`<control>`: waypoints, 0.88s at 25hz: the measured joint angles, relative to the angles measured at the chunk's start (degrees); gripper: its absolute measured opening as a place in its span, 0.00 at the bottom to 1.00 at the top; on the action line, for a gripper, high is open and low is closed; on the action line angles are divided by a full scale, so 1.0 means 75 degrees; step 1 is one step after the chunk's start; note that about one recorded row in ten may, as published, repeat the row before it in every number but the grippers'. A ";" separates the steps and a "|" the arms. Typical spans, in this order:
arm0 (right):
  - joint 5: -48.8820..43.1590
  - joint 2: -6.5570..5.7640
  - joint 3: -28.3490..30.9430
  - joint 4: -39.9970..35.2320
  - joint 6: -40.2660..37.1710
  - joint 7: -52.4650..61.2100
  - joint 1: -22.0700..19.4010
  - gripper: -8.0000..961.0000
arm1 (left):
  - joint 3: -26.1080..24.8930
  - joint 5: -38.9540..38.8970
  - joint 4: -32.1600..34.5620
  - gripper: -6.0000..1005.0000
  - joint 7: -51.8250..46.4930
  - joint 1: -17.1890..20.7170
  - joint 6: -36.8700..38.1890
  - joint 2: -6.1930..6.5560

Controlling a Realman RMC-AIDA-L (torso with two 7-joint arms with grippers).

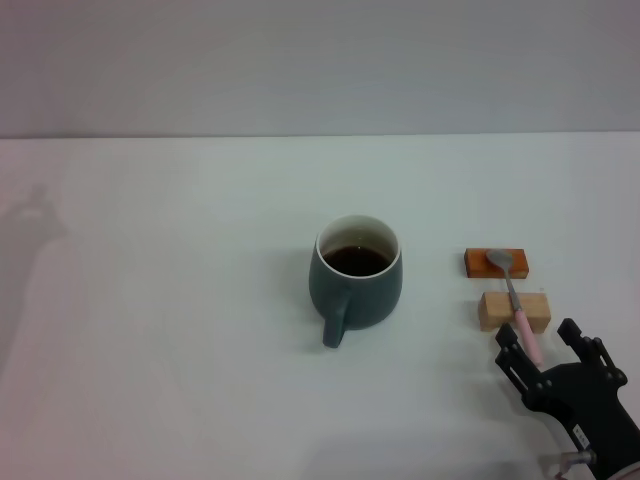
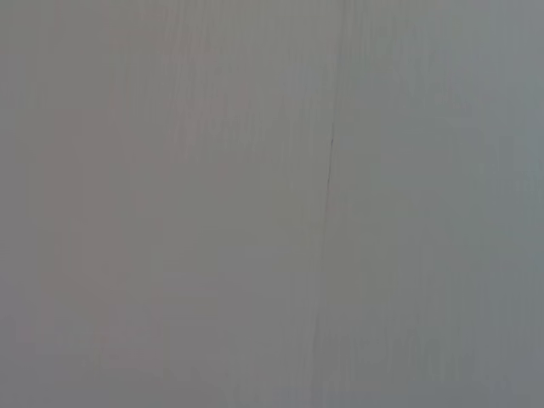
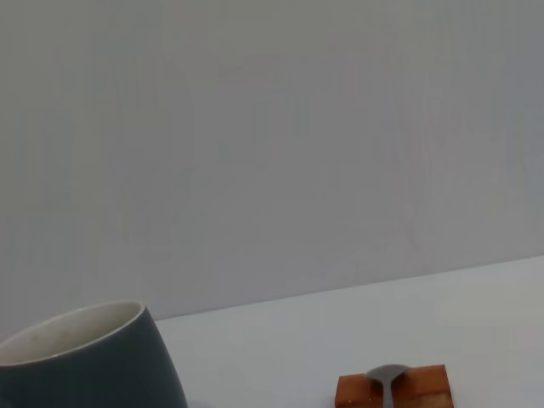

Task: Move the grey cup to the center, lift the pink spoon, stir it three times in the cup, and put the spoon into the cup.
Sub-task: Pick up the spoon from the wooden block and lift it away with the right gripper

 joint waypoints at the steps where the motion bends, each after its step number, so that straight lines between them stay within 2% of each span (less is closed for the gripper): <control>1: 0.0000 0.0000 0.0003 0.0005 0.0037 0.0000 0.0000 0.85 | 0.0000 0.0000 0.0001 0.00 0.0000 0.0005 0.0021 -0.0004; 15: -0.0051 -0.0035 -0.0024 -0.0043 0.0081 0.0171 0.0012 0.73 | 0.0000 0.0001 0.0019 0.00 -0.0015 0.0103 0.0189 -0.0032; 21: -0.0061 -0.0035 -0.0030 -0.0044 0.0161 0.0176 0.0012 0.53 | 0.0000 0.0000 0.0072 0.00 -0.0030 0.0147 0.0202 -0.0039; 22: -0.0061 -0.0035 -0.0030 -0.0044 0.0161 0.0176 0.0012 0.53 | 0.0000 0.0000 0.0072 0.00 -0.0030 0.0147 0.0202 -0.0039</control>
